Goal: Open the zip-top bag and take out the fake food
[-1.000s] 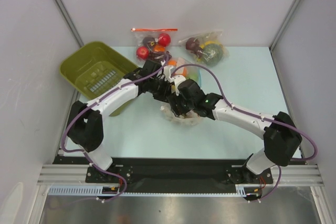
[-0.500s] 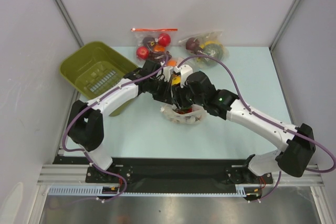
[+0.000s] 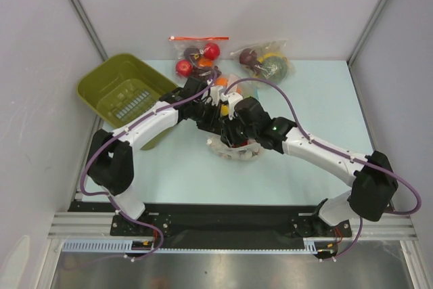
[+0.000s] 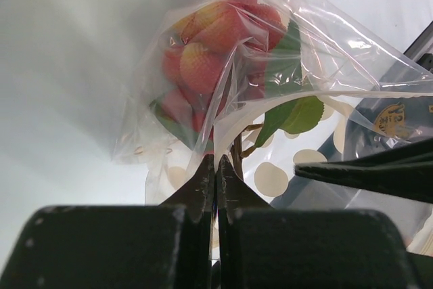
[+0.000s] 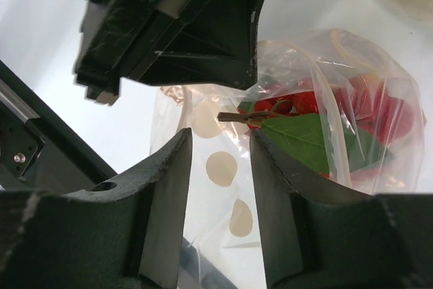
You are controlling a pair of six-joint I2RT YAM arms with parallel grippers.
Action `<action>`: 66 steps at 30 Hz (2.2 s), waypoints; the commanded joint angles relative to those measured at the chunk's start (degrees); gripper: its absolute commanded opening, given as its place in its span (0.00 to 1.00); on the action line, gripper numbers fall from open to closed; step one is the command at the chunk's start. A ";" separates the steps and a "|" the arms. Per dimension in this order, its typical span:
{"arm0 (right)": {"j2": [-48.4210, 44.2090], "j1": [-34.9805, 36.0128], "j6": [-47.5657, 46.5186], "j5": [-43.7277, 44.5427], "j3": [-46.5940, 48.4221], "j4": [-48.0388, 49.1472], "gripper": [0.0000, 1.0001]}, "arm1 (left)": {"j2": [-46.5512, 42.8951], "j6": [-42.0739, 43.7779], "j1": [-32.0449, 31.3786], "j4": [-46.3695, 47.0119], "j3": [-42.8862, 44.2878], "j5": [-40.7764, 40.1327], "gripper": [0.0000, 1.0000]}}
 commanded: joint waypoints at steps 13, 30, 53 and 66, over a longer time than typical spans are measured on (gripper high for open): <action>3.76 -0.15 0.66 8.72 -1.79 5.63 0.64 | -0.77 1.22 0.33 -0.72 1.58 2.95 0.00; 8.95 0.73 2.07 6.26 -1.17 3.45 0.60 | -0.16 1.75 0.33 -1.16 2.11 3.92 0.00; 0.34 -8.14 16.65 3.20 2.61 0.53 0.00 | -0.95 7.37 -1.07 -1.60 2.02 0.40 0.00; -1.68 -12.54 22.81 -2.79 3.75 6.42 0.00 | 0.63 7.99 -2.83 -1.52 1.32 -5.48 0.02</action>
